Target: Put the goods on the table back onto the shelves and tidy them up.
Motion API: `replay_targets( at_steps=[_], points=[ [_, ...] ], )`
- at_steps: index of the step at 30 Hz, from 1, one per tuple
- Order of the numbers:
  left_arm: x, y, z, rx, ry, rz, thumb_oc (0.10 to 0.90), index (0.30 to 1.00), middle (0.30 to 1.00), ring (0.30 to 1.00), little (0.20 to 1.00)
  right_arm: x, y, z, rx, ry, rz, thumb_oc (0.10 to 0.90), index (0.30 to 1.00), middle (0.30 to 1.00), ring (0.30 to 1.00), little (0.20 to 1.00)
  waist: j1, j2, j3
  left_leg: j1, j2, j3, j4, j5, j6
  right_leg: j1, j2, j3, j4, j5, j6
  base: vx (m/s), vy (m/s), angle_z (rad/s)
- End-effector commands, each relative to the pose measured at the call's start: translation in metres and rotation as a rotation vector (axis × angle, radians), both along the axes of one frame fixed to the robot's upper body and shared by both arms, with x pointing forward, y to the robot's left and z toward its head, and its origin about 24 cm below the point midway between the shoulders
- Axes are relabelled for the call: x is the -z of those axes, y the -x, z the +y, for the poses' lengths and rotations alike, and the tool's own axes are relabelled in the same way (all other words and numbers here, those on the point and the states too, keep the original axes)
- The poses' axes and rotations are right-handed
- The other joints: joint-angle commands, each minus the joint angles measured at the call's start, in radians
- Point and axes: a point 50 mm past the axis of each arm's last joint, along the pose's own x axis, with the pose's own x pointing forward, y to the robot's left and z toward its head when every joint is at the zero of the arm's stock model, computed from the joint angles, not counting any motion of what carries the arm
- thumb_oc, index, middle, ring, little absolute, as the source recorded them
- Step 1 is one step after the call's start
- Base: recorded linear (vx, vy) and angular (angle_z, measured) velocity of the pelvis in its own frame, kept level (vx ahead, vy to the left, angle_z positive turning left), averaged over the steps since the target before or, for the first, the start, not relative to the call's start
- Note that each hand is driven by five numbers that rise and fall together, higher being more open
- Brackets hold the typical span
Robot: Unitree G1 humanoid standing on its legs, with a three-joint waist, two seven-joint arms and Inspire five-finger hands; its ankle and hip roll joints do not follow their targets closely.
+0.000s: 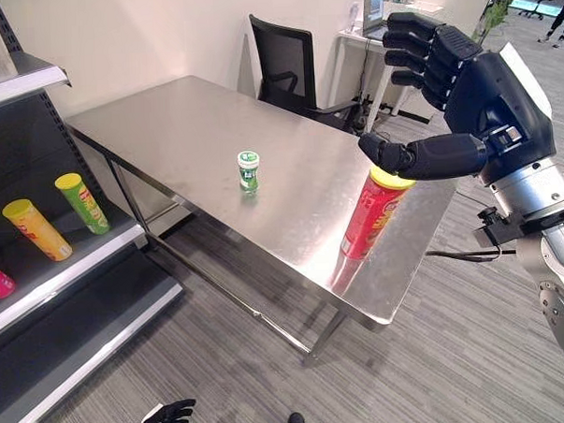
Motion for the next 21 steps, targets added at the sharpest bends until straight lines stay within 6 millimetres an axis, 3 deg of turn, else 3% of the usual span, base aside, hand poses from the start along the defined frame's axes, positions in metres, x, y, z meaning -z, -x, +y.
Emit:
replay_targets(
  at_steps=[1,7,16,21],
  points=[
    [-0.014,-0.033,0.016,0.033,-0.043,-0.116,0.8,0.9,0.9,0.9,0.9,-0.05,0.013,-0.003,0.078,0.101,-0.251,0.8,0.9,0.9,0.9,0.9,0.019,-0.05,0.002,0.008,-0.004,0.004,0.008,-0.078,-0.004,0.065,-0.026,-0.012,0.01,-0.093,0.062,-0.01,-0.007,-0.03],
    [-0.016,-0.038,0.014,0.045,-0.042,-0.139,0.8,0.9,0.9,0.9,0.9,-0.048,0.011,-0.015,0.175,0.138,-0.245,0.8,0.9,0.9,0.9,0.9,0.024,-0.052,0.005,0.002,-0.001,-0.003,0.008,-0.074,-0.004,0.062,-0.024,-0.01,0.01,-0.094,0.062,-0.01,-0.007,-0.06],
    [-0.013,-0.031,0.017,0.023,-0.043,-0.109,0.8,0.9,0.9,0.9,0.9,-0.006,-0.008,-0.037,0.191,-0.034,-0.037,0.8,0.9,0.9,0.9,0.9,0.043,-0.064,0.012,-0.003,0.0,-0.024,0.008,-0.07,-0.009,0.075,-0.021,-0.031,0.01,-0.104,0.054,0.0,-0.002,0.04],
    [-0.011,-0.025,0.022,-0.013,-0.052,-0.083,0.8,0.9,0.9,0.9,0.9,0.019,-0.013,-0.044,0.16,-0.244,0.025,0.8,0.9,0.9,0.9,0.9,0.054,-0.065,0.014,-0.003,0.001,-0.029,0.008,-0.068,-0.01,0.082,-0.02,-0.043,0.01,-0.109,0.051,0.02,-0.004,0.1]
  ],
)
